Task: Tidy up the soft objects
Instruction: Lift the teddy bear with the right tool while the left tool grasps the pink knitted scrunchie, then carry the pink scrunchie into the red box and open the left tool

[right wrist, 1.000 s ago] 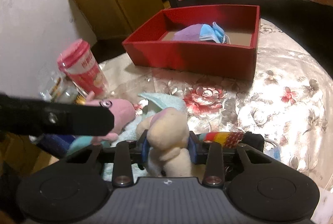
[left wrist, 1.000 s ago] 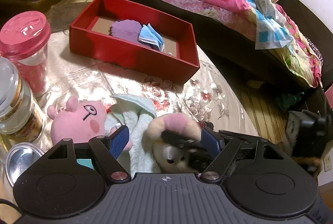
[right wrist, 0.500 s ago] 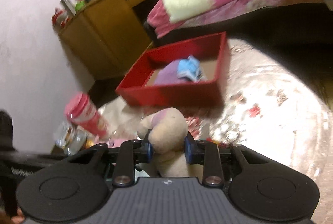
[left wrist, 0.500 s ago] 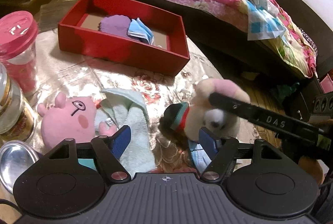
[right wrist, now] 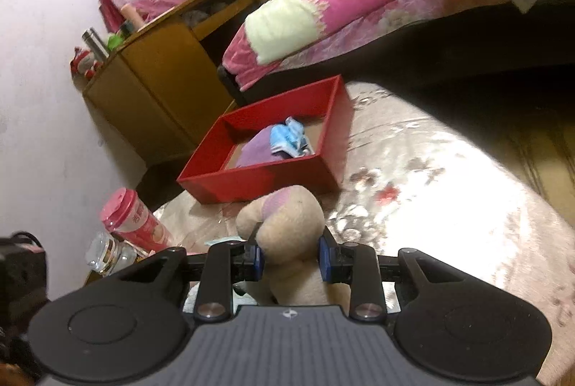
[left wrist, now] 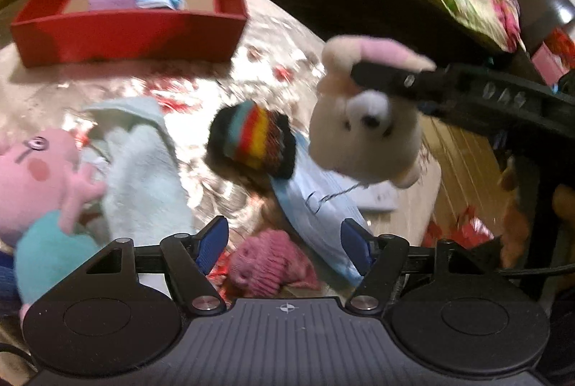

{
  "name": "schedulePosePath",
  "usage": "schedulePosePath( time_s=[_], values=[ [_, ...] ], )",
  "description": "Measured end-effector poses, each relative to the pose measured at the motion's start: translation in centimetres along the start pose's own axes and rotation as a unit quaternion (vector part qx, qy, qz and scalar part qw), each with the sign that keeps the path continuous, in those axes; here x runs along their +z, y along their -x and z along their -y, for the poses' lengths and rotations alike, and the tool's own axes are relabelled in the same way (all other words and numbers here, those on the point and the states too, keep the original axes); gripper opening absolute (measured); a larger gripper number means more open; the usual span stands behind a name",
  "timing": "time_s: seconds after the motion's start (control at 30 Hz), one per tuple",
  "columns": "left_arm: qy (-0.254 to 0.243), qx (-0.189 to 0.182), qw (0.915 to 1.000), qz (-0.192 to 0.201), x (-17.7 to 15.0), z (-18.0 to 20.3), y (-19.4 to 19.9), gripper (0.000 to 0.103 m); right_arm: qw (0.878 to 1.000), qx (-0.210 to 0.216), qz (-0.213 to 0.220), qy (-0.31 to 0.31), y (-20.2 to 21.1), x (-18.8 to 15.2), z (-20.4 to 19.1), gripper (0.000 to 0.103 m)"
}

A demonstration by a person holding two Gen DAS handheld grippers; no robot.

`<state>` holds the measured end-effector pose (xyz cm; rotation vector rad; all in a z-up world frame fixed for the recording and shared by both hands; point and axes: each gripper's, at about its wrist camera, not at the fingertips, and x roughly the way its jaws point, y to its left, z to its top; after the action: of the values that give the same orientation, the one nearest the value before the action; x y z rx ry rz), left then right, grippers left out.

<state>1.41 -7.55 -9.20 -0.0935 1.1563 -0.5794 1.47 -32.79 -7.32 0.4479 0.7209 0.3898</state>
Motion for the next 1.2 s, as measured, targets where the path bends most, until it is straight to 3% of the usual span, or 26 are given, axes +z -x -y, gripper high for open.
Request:
schedulePosePath(
  time_s=[0.13, 0.27, 0.43, 0.83, 1.2],
  values=[
    [-0.028, 0.006, 0.9992, -0.027, -0.5, 1.3, -2.0, 0.067, 1.0, -0.015, 0.012, -0.023, 1.4, -0.3, 1.3, 0.002],
    [-0.061, 0.045, 0.9956, -0.055, -1.4, 1.9, -4.5, 0.061, 0.999, -0.014, 0.005, -0.043, 1.5, -0.4, 2.1, 0.002],
    [-0.065, 0.088, 0.992, -0.063, -1.8, 1.1, -5.1, 0.042, 0.999, -0.006, -0.007, -0.034, 0.7, -0.4, 1.8, 0.001],
    [-0.017, 0.076, 0.9956, -0.052, -1.0, -0.2, -4.0, 0.026, 0.999, -0.001, -0.032, -0.018, -0.9, -0.7, 0.8, 0.002],
    [0.045, 0.048, 0.9975, 0.024, 1.0, -2.1, 0.8, 0.026, 0.999, -0.003, -0.027, -0.018, -1.2, -0.5, 0.4, 0.002]
  ],
)
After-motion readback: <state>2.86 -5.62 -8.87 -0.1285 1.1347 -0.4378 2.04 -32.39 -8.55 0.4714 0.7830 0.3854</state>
